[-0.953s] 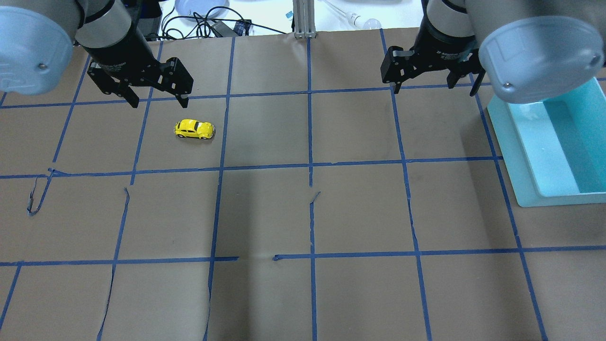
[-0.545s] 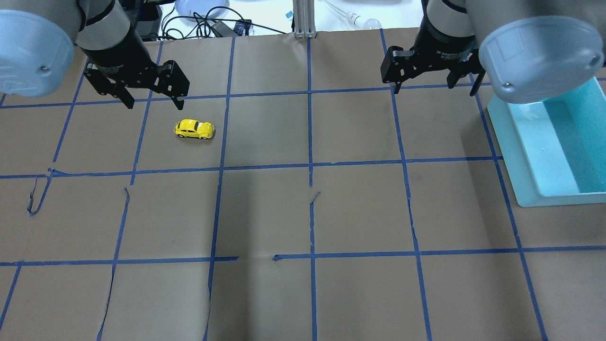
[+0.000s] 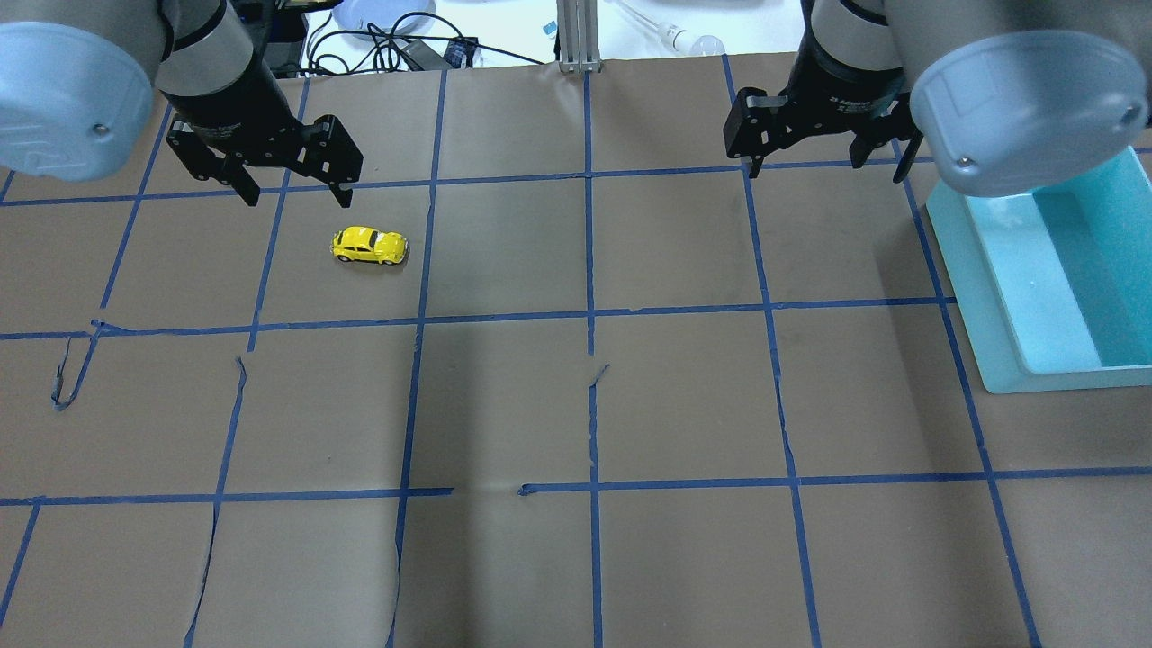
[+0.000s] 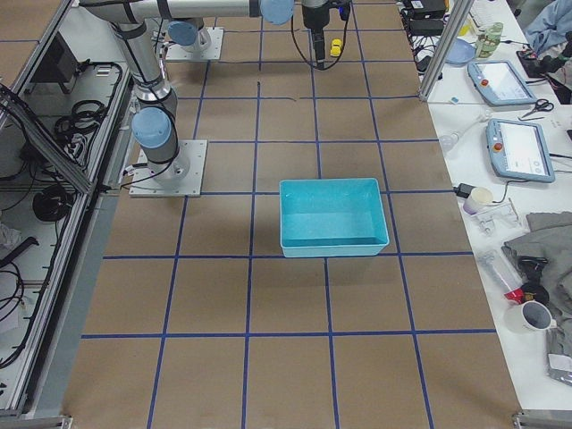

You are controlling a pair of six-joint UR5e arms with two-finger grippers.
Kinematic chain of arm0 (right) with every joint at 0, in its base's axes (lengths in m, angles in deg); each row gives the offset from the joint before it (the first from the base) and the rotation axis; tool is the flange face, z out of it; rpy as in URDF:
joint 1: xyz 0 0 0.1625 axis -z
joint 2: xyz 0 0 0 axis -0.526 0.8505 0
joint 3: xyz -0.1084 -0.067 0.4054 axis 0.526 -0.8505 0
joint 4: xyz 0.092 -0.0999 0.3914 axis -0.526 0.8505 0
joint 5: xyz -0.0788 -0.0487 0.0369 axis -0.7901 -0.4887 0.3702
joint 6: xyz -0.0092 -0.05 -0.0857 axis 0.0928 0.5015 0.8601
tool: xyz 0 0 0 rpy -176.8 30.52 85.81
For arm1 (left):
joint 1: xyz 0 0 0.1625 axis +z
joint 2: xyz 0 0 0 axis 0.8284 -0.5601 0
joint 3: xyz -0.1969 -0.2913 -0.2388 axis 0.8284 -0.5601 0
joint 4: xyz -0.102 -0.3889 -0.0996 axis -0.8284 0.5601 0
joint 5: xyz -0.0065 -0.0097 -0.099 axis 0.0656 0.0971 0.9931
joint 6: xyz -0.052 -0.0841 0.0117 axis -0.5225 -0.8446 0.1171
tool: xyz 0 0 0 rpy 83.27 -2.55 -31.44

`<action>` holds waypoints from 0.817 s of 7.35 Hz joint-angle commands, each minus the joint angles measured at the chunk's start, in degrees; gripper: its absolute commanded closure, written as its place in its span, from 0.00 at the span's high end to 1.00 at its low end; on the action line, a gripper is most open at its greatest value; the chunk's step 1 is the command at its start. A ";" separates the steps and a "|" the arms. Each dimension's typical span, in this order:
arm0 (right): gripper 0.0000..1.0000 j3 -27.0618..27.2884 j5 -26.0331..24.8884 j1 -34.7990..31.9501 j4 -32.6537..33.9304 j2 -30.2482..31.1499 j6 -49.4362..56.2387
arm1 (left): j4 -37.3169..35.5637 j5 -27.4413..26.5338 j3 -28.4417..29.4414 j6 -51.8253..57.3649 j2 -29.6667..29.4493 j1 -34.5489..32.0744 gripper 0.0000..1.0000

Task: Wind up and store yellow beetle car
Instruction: 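Move the left gripper above the yellow toy beetle car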

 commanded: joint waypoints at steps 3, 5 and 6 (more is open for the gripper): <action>1.00 0.00 -0.01 0.00 0.00 0.00 0.00 | -0.37 2.55 -0.28 -1.25 -0.18 0.37 1.00; 1.00 0.00 -0.01 0.00 0.00 0.00 0.00 | -4.29 2.55 -0.37 -1.26 -1.14 0.73 1.00; 1.00 0.00 -0.01 0.00 0.00 0.00 0.00 | -4.76 2.55 -0.37 -2.13 -1.50 0.81 1.00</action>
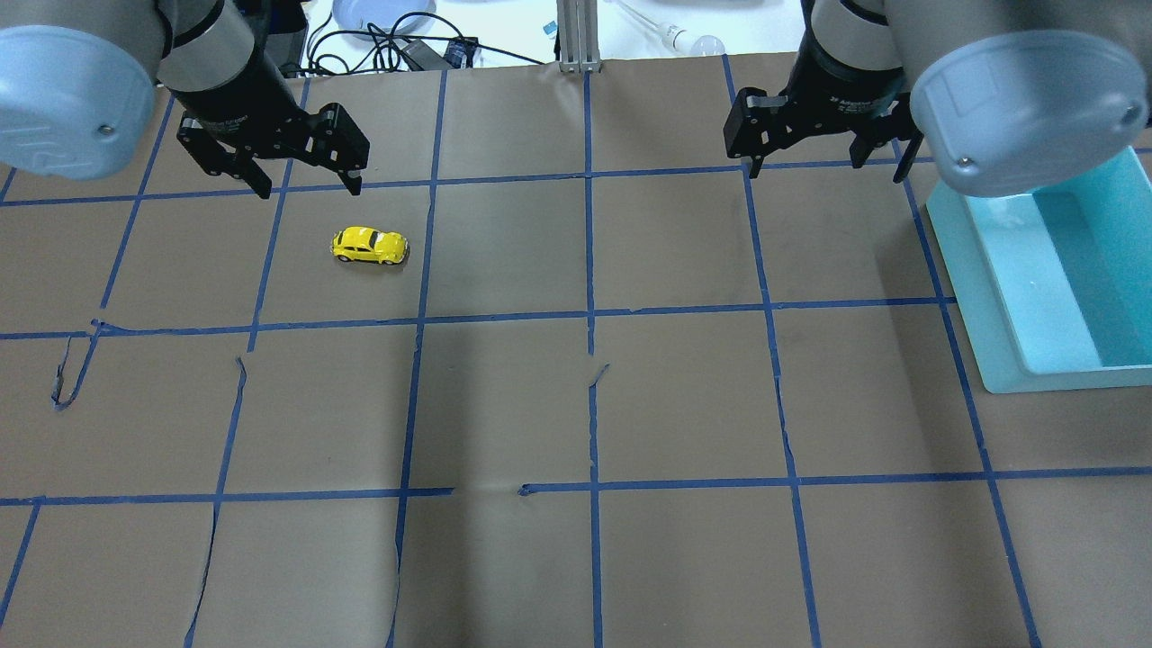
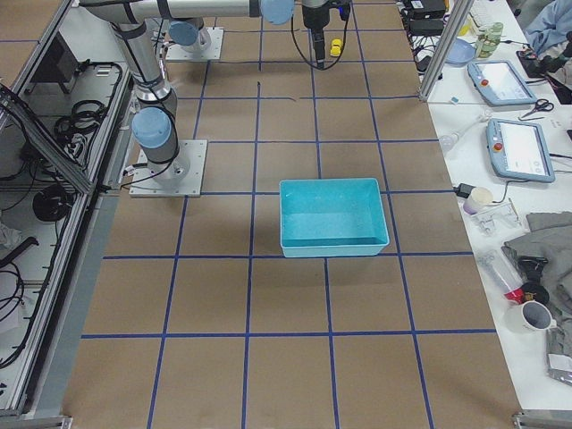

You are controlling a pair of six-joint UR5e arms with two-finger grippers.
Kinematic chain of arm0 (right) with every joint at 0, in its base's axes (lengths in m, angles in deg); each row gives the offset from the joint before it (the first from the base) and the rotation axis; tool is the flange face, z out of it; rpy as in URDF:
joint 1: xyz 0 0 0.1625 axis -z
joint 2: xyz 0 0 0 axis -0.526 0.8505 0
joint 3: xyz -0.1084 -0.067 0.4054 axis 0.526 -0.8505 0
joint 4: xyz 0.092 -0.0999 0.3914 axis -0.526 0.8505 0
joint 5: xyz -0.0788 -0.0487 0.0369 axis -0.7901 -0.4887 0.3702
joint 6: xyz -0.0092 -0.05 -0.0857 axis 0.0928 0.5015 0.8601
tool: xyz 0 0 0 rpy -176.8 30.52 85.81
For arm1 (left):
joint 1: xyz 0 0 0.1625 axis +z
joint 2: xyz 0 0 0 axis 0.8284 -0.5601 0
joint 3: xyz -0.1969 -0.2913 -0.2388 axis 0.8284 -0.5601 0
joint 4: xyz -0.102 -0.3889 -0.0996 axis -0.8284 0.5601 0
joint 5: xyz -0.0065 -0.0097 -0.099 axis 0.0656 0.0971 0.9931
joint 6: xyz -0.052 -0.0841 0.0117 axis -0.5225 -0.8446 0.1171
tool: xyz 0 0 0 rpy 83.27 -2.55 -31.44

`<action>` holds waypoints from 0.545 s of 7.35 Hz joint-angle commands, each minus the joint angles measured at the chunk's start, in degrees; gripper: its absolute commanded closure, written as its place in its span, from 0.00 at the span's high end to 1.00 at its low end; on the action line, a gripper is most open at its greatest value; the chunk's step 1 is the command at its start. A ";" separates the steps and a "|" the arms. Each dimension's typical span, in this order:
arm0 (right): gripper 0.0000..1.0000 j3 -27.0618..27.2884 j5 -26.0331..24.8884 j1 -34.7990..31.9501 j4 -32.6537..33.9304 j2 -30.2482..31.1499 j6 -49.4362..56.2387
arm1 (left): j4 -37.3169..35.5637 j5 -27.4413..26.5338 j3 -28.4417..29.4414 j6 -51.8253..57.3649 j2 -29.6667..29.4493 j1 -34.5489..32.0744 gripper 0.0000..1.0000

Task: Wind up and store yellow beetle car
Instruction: 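Move the left gripper above the yellow toy beetle car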

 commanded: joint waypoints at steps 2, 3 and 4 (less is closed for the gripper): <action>1.00 0.00 0.00 0.00 0.00 0.00 0.00 | -2.86 -0.34 -0.43 -15.48 -1.46 0.31 1.00; 1.00 0.00 0.00 0.09 0.00 0.00 0.00 | -5.47 -0.68 -1.39 -22.72 -2.86 0.22 1.00; 1.00 0.00 0.00 0.00 0.00 0.00 0.00 | -7.94 -0.78 -2.88 -24.96 -3.31 0.31 1.00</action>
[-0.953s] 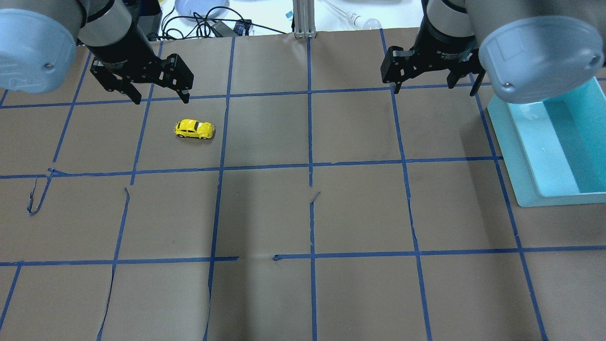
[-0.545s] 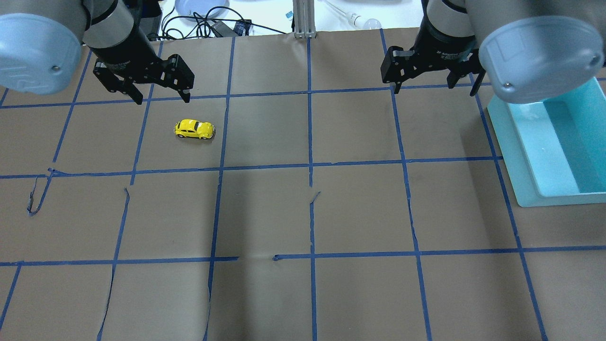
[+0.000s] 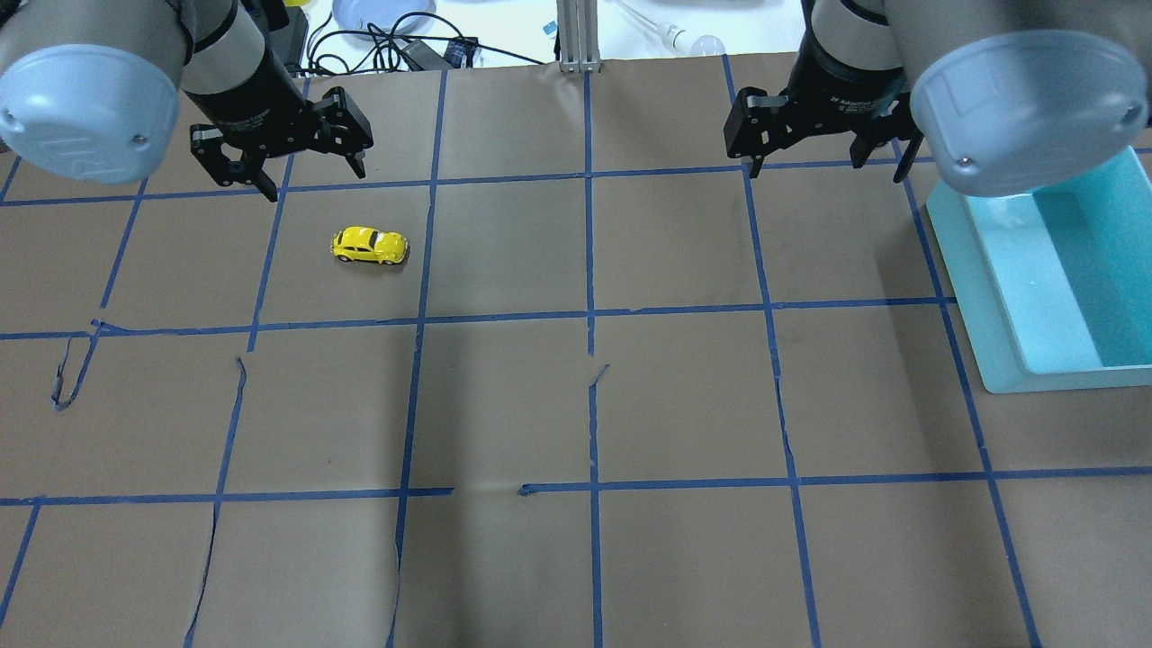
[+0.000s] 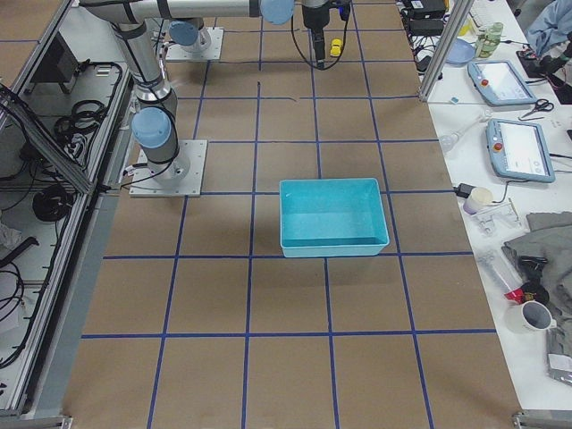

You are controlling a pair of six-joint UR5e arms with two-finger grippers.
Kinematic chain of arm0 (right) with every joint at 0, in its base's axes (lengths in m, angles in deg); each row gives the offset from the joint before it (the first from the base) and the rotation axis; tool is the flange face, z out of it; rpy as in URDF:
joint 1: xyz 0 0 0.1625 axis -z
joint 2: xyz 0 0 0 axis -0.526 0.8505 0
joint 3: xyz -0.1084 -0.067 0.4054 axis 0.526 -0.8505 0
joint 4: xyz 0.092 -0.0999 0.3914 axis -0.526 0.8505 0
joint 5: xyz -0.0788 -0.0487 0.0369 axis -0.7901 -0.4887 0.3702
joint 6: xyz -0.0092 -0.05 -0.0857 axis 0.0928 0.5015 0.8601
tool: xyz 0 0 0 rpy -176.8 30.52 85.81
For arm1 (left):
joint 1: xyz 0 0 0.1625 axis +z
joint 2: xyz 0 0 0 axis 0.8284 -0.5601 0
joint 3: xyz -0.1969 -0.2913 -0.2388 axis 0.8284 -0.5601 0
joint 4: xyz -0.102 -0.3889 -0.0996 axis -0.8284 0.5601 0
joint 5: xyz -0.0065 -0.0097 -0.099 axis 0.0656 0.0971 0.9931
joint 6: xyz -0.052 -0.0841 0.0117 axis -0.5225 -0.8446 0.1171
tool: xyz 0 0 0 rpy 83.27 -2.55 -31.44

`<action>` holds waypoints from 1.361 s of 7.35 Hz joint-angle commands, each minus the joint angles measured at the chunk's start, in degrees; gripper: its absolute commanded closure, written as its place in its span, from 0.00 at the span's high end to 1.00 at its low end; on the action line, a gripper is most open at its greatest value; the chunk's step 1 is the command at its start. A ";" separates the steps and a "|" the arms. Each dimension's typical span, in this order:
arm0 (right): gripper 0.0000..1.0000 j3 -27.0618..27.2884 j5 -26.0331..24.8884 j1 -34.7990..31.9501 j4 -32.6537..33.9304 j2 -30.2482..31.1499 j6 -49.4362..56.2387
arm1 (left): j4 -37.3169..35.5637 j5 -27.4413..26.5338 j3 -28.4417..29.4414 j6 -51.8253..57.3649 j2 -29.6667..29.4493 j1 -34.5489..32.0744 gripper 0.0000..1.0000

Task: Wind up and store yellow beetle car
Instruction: 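Lower the open left gripper down onto the yellow car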

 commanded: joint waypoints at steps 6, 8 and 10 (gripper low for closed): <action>1.00 0.00 0.00 0.06 0.00 0.00 0.00 | -9.44 -0.20 -3.34 -32.82 -7.90 3.82 1.00; 1.00 0.00 0.00 -0.03 0.00 0.00 0.00 | -16.89 -0.20 -2.82 -45.55 -12.73 4.80 1.00; 1.00 0.00 0.00 -0.03 0.00 0.00 0.00 | -19.44 -0.11 -2.81 -48.95 -17.65 4.89 1.00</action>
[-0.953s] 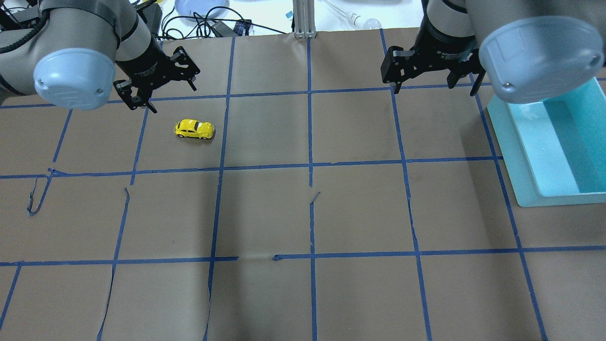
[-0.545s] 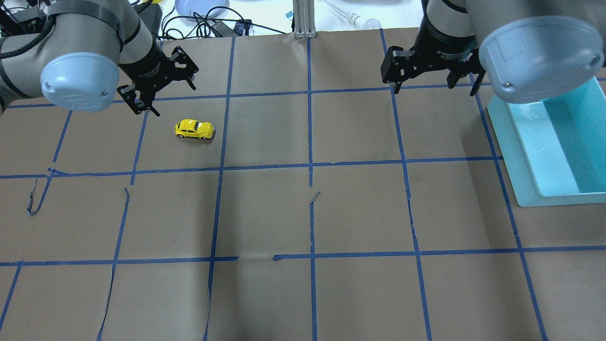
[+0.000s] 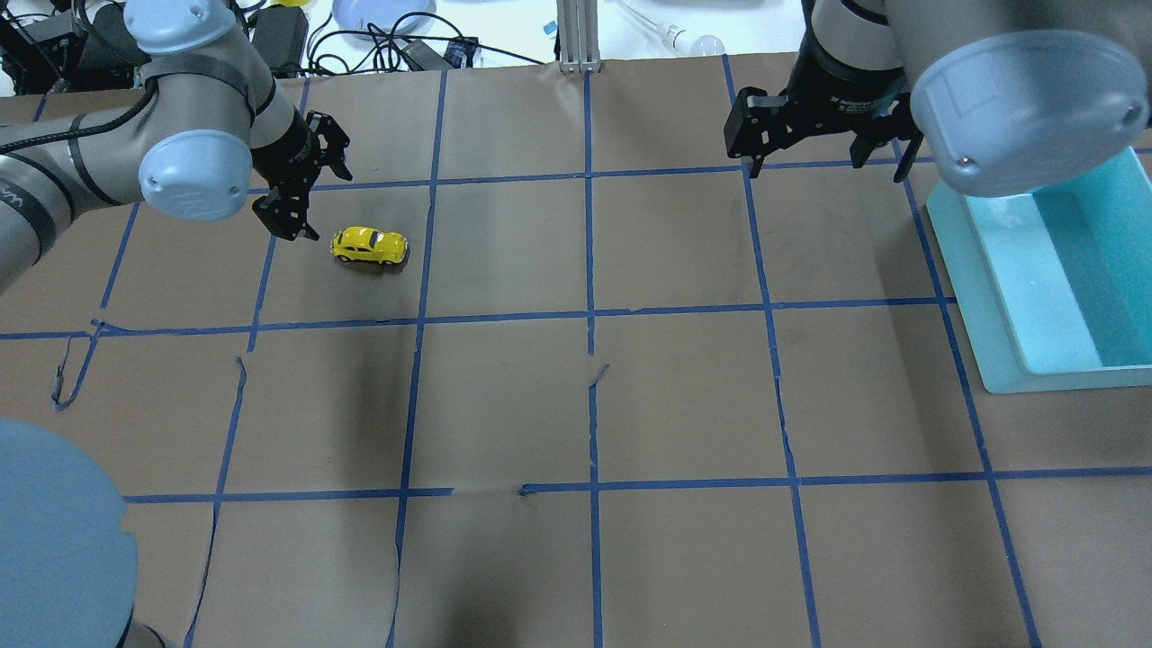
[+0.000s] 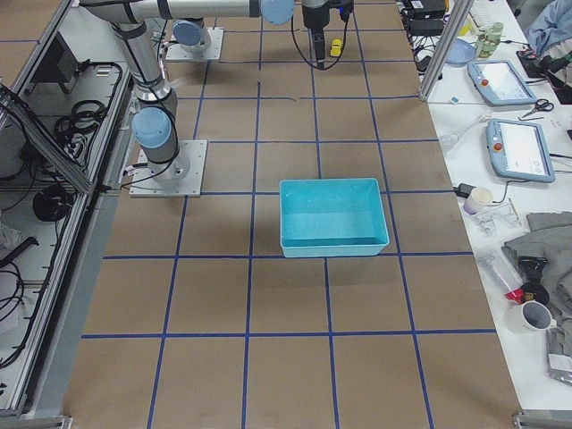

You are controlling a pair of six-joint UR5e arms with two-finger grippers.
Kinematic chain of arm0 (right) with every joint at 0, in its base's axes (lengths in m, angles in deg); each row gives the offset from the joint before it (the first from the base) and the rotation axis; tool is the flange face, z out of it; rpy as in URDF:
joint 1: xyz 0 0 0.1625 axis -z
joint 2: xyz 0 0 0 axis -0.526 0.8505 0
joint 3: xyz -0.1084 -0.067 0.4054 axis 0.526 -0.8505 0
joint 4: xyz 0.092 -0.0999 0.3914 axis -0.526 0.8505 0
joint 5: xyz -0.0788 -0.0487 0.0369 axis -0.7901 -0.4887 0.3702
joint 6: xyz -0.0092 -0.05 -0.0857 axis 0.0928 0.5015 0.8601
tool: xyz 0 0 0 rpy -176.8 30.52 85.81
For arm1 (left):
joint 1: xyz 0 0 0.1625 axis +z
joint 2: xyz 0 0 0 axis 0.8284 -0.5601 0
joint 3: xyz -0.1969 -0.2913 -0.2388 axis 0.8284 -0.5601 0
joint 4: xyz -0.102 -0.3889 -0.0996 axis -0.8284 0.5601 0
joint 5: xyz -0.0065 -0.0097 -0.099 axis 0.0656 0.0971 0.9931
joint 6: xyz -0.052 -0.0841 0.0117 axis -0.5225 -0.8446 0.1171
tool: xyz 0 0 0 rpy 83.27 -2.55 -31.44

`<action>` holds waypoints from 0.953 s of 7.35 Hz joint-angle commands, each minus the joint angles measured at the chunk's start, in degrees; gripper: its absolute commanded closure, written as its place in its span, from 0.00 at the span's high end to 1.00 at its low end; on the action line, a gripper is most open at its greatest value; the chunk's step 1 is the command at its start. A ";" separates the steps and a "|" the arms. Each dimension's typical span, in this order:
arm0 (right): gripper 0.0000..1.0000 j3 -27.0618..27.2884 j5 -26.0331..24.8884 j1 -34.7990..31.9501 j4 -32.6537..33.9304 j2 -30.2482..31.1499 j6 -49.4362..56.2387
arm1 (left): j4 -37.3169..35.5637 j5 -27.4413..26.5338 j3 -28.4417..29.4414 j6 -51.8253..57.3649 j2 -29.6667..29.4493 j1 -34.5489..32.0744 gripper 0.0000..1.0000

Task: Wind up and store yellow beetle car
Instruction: 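Lower the open left gripper down onto the yellow car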

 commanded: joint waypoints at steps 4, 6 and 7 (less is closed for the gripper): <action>1.00 0.00 0.00 0.08 0.00 0.00 0.00 | -4.88 0.11 0.74 -3.83 -8.68 0.04 1.00; 1.00 0.00 0.00 0.08 0.00 0.00 0.00 | -4.88 0.03 0.83 -4.53 -10.17 0.04 1.00; 1.00 0.00 0.00 0.08 0.00 0.00 0.00 | -4.96 0.03 0.83 -4.79 -10.35 0.04 1.00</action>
